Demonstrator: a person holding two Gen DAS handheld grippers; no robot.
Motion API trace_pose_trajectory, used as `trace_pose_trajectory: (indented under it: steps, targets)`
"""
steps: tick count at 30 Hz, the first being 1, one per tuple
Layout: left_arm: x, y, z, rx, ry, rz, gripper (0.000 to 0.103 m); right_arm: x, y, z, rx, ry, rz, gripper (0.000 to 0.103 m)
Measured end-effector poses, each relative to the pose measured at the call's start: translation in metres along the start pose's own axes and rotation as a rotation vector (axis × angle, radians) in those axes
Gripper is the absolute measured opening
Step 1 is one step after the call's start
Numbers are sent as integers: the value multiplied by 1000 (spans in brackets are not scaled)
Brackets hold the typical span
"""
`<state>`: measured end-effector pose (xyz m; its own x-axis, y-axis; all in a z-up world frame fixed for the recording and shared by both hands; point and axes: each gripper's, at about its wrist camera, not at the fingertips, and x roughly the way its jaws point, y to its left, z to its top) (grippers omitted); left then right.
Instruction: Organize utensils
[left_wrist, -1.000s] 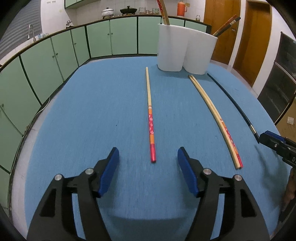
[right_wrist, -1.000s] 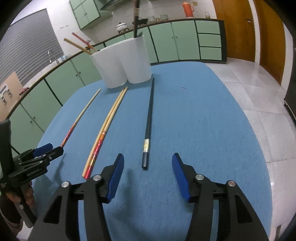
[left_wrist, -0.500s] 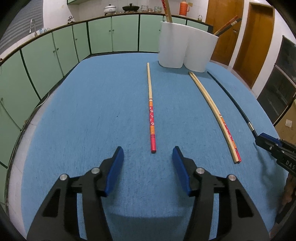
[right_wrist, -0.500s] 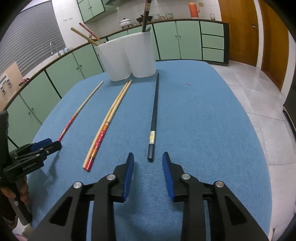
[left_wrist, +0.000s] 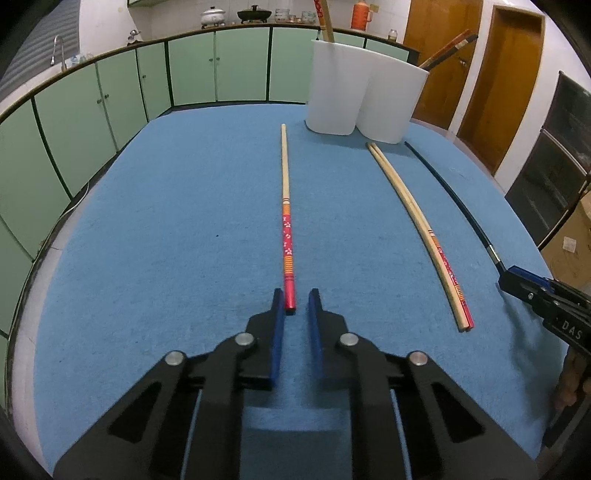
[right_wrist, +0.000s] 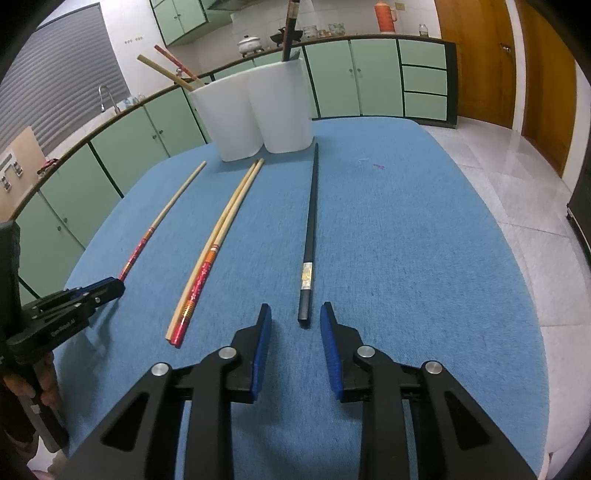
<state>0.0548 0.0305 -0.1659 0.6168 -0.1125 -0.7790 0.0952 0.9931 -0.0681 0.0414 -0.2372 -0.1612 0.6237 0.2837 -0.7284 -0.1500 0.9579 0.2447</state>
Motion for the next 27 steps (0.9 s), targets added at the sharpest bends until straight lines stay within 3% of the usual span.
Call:
trace_pose_trajectory:
  steps: [3,17,27]
  targets:
    - [2,-3,1,3,3,5,5,1,0,0,3,3,-3,25]
    - [4,-8,3,10,5,46,5,4,9,2,-29,13,-79,8]
    - [-3,-9,8,9,24,49,5,-5,10,4,-42,2,-105,6]
